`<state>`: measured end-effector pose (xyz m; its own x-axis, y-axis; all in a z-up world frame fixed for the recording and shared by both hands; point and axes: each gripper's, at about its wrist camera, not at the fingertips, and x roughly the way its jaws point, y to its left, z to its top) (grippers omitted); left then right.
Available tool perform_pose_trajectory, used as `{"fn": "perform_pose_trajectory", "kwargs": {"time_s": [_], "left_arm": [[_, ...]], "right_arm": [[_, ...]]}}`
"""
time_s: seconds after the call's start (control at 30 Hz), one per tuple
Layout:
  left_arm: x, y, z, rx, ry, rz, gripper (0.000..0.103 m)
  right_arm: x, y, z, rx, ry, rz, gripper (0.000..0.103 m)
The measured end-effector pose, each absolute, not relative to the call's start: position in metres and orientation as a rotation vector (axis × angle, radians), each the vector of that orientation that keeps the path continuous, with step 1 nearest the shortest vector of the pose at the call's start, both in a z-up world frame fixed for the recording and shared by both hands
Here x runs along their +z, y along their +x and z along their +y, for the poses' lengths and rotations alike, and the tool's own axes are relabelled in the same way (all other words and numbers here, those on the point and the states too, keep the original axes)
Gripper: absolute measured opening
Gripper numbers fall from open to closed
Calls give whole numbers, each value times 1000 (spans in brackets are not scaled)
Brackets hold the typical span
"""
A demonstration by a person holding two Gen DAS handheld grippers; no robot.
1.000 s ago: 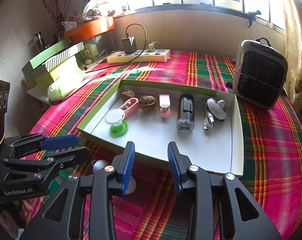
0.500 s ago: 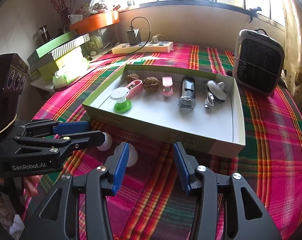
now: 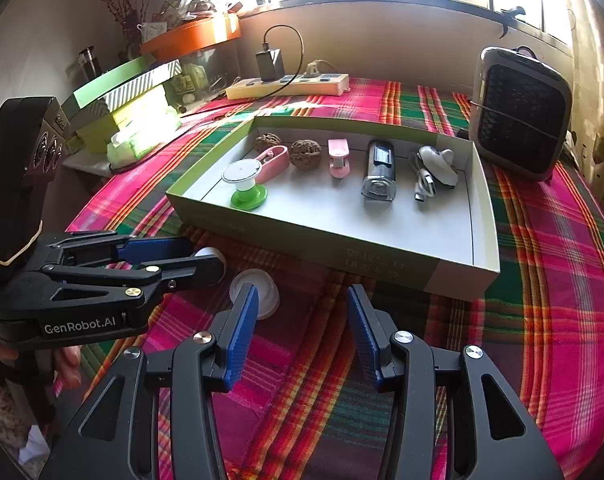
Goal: Organize objects
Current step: 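Move the right gripper to the clear round cup while the left gripper approaches the white knob, then close the right gripper on the clear cup while the left gripper grasps the white knob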
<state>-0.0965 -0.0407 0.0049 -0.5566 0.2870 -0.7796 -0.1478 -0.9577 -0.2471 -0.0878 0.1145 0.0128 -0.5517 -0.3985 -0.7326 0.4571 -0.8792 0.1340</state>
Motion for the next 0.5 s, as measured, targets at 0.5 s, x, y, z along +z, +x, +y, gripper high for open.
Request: {"fn": "perform_pose_trajectory", "kwargs": {"time_s": [0.5], "left_arm": [[4,-96,-50,2577,-1301,-267,36]], "right_arm": [[9,-84,96,-2352,1120,135,47]]}}
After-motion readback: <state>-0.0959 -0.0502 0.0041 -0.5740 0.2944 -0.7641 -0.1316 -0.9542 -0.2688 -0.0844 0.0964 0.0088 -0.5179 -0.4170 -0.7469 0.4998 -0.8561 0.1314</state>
